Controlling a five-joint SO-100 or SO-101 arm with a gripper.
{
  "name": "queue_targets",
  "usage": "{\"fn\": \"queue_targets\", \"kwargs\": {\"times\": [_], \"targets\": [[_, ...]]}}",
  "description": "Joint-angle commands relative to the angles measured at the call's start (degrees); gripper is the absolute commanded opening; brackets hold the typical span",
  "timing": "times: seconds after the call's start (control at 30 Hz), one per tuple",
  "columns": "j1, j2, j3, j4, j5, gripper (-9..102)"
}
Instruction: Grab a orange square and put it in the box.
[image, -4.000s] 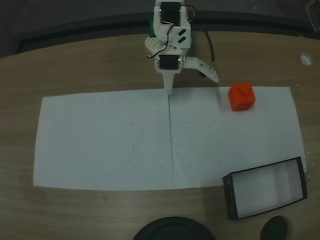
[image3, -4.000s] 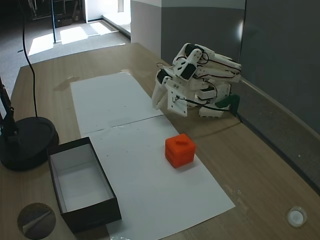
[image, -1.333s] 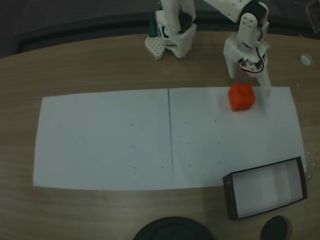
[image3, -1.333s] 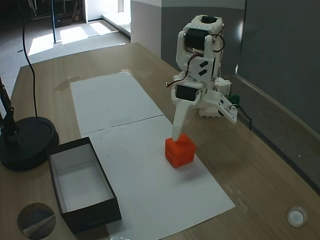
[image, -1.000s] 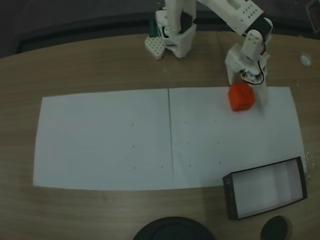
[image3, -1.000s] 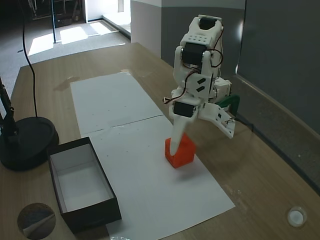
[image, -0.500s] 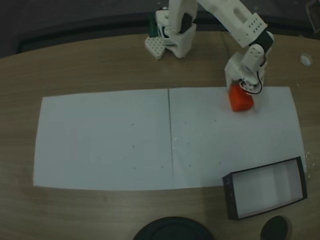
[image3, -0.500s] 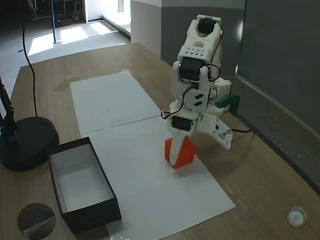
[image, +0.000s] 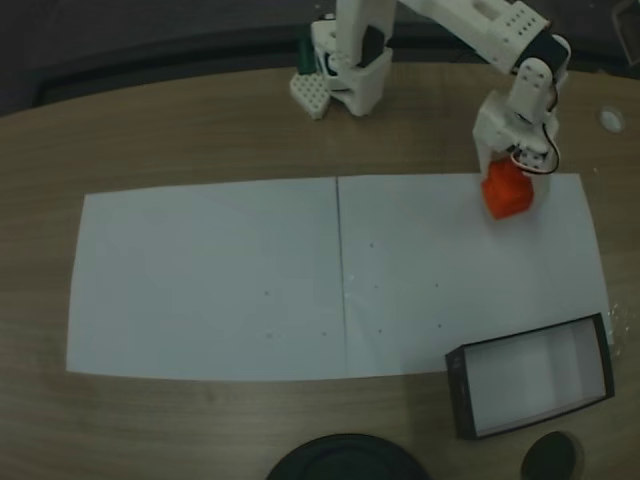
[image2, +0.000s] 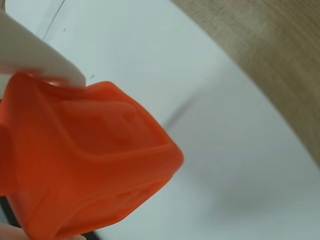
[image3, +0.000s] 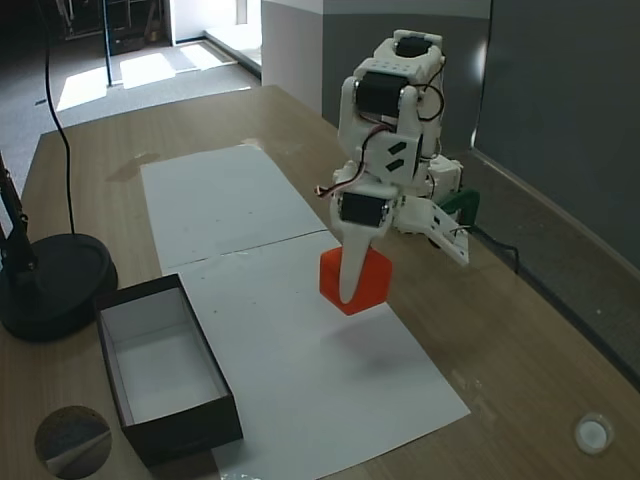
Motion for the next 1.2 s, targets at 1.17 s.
{"fn": "queue_targets", "kwargs": {"times": [1.17], "targets": [[20.1, -24.9, -44.6, -25.8, 15.7, 6]]}}
